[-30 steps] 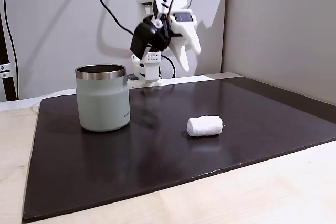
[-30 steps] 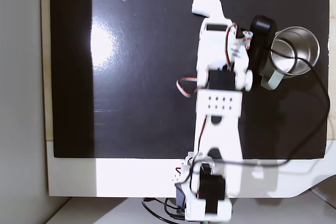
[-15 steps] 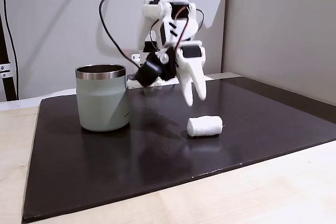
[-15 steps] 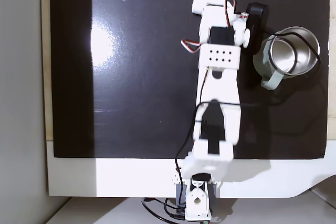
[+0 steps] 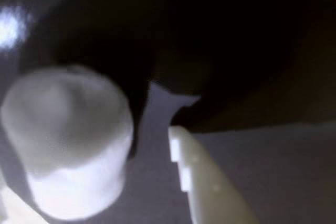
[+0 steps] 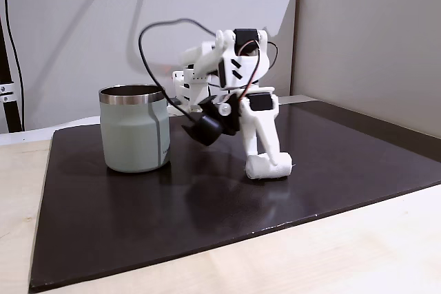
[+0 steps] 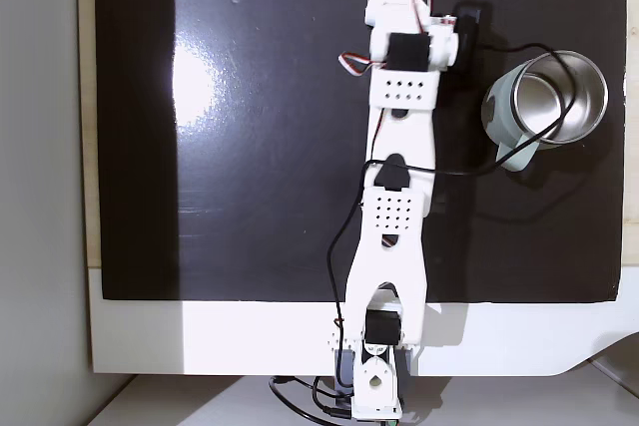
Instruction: Grasp a gauze and put it in the cup.
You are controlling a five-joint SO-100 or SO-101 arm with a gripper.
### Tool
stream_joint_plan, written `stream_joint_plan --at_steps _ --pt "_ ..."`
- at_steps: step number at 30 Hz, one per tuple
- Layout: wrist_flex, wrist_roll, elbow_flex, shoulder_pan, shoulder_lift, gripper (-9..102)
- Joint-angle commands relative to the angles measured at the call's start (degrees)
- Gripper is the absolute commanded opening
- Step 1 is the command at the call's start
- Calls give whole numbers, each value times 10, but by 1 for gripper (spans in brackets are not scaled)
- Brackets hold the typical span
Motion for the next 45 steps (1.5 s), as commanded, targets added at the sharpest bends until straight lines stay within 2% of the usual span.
stream_joint_plan --at_steps 1,8,13,17,22,26,33,35,40,45 --pt "0 3 -70 -1 -25 35" --pt "-13 6 -54 1 -32 31" --pt "-17 20 -37 4 -22 9" --pt "-9 21 -27 4 -2 0" --pt "18 27 -17 4 75 0" --pt "25 33 56 4 200 0" --pt "114 44 95 29 383 0" --pt "116 52 162 55 463 0" --pt "117 54 215 156 592 0" --pt "116 20 209 259 624 0"
